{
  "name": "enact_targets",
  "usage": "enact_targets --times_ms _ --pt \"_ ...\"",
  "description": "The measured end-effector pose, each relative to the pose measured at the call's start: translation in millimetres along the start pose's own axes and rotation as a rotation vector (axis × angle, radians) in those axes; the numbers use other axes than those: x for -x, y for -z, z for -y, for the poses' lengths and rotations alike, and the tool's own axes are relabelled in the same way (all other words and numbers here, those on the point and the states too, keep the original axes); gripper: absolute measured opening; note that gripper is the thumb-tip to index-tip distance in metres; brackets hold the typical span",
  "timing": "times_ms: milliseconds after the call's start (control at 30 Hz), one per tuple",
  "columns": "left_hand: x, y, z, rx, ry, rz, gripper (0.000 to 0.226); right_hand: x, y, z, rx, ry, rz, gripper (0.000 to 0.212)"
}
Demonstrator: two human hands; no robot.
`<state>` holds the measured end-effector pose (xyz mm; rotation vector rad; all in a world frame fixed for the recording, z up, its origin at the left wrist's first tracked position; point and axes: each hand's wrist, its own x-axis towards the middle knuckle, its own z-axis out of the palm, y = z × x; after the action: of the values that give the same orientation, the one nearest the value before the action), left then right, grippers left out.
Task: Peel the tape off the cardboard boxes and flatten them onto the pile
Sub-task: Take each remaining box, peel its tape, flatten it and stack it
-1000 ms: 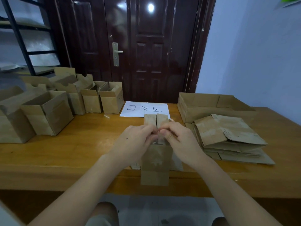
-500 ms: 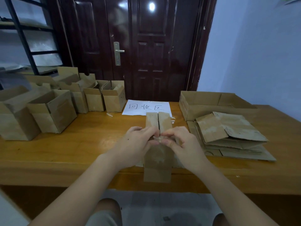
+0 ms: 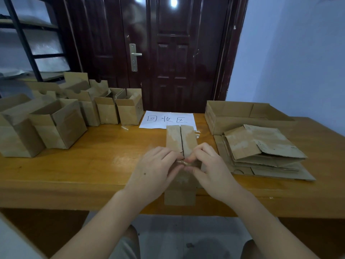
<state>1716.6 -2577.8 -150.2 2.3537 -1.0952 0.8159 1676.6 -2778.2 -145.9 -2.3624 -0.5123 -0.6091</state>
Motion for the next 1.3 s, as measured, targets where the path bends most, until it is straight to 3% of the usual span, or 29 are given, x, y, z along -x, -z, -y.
enact_targets --times_ms 100,233,400,600,833,1067,1300 --pt "4 -3 0 -0.027 -0.027 -0.012 0.019 3 -1 -6 0.040 0.029 0.036 0.012" --pt "7 -7 2 -0.061 -0.012 -0.004 0.018 9 -2 -10 0.146 0.062 0.064 0.031" --pt "4 -11 2 -0.062 0.016 0.033 0.020 10 -6 -11 0.222 0.150 -0.054 0.014" --pt "-3 -8 9 -0.181 -0.064 0.114 0.030 6 -5 -16 0.280 0.180 -0.024 0.025" --pt "-3 -16 12 -0.273 -0.035 0.137 0.037 10 -1 -16 0.297 0.100 0.130 0.039" --pt "-6 -18 11 -0.235 0.007 0.125 0.042 12 -9 -14 0.347 0.156 0.020 0.023" --pt "-8 -14 13 -0.366 -0.104 0.140 0.029 11 -11 -16 0.264 0.071 0.031 0.034"
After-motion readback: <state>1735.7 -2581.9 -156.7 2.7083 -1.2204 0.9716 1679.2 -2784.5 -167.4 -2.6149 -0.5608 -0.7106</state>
